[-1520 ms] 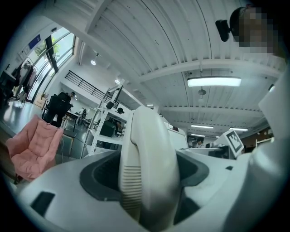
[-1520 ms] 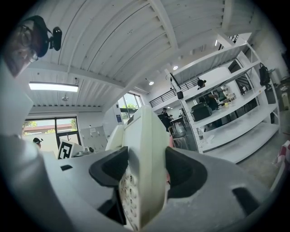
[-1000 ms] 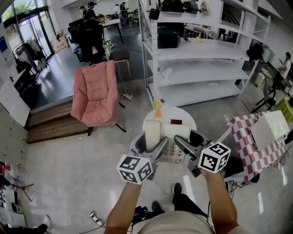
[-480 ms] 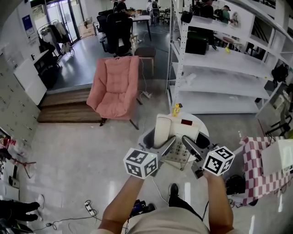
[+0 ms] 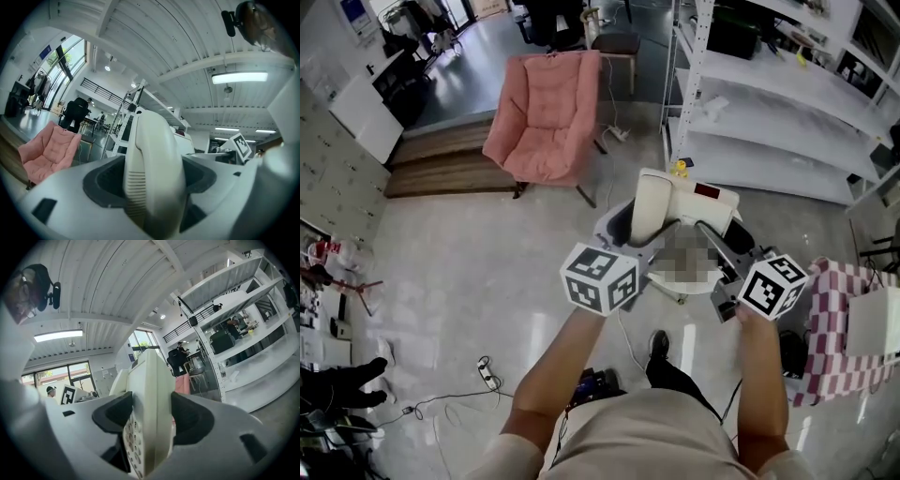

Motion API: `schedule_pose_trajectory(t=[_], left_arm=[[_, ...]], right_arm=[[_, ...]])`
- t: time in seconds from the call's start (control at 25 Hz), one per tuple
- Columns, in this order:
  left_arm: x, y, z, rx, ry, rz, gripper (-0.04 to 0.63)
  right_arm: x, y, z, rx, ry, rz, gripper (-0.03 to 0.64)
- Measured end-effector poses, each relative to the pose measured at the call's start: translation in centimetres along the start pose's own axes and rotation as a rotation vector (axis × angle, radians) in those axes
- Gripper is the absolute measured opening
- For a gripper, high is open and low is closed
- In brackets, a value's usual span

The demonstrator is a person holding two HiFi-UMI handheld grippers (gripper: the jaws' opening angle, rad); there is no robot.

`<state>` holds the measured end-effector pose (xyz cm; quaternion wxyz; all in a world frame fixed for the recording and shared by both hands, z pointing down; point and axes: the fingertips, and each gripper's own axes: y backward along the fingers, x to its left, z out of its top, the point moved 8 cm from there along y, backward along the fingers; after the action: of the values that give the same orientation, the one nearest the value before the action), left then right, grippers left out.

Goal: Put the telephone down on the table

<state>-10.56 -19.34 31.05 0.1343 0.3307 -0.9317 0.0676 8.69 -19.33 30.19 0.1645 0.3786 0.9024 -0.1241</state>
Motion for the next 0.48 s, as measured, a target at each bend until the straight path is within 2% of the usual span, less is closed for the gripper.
schedule_pose_trajectory(t=[0.48], left_arm=[[4.6, -3.9, -2.4, 0.058, 0.057, 0.046, 0.339]], right_arm=[[-5.0, -4.6, -1.8, 0.052, -0.065, 0.003, 0.249]])
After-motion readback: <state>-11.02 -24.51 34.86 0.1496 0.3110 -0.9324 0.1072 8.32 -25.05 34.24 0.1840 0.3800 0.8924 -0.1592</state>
